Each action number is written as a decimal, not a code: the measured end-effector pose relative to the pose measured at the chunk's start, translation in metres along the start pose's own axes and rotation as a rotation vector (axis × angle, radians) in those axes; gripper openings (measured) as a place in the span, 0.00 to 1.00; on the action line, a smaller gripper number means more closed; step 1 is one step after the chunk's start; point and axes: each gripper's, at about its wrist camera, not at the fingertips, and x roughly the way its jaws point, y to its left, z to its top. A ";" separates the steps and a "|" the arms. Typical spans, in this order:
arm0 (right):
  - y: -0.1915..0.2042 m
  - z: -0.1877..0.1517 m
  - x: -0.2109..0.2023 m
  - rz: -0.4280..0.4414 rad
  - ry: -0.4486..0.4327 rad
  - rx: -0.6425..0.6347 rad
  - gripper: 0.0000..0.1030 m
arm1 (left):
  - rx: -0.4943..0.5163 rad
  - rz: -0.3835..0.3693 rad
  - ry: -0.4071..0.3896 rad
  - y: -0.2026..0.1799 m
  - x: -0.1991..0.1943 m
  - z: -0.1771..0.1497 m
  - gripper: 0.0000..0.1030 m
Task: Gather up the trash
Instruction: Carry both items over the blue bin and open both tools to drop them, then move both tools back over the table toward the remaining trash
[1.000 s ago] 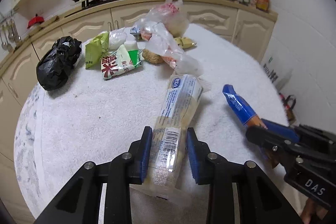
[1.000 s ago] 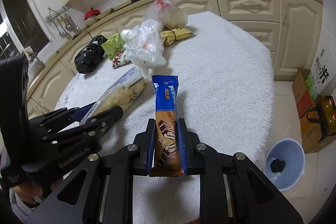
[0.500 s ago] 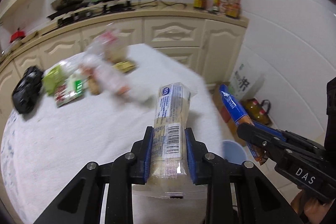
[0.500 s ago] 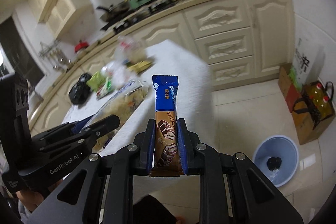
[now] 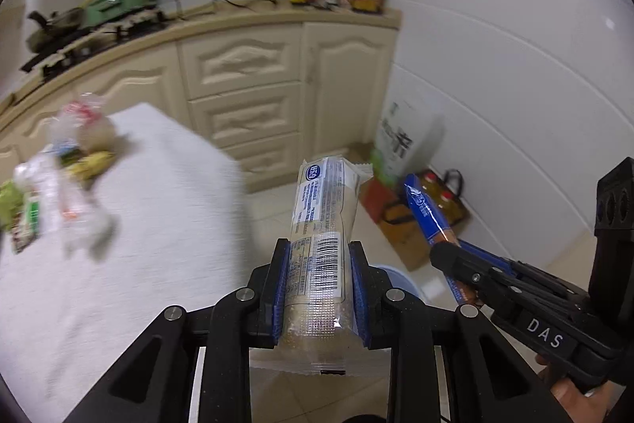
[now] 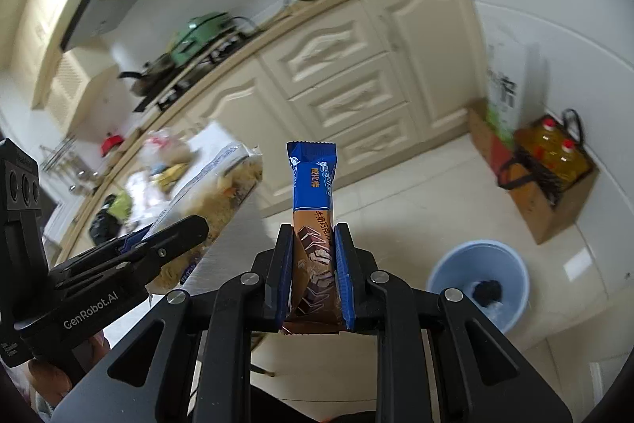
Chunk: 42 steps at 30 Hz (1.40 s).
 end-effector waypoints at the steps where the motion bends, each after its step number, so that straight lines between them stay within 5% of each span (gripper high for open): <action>1: -0.008 0.001 0.000 -0.014 -0.002 0.012 0.19 | 0.008 -0.011 0.018 -0.006 0.016 0.003 0.23; 15: -0.134 -0.022 0.049 -0.186 0.111 0.171 0.19 | 0.136 -0.102 0.306 -0.056 0.205 0.019 0.24; 22: -0.174 -0.037 0.071 -0.226 0.163 0.220 0.19 | 0.164 -0.104 0.360 -0.080 0.285 0.046 0.28; 26: -0.188 -0.043 0.080 -0.247 0.178 0.235 0.19 | 0.187 -0.082 0.359 -0.093 0.307 0.041 0.43; 42: -0.217 -0.058 0.119 -0.359 0.225 0.234 0.25 | 0.199 -0.012 0.380 -0.097 0.308 0.014 0.53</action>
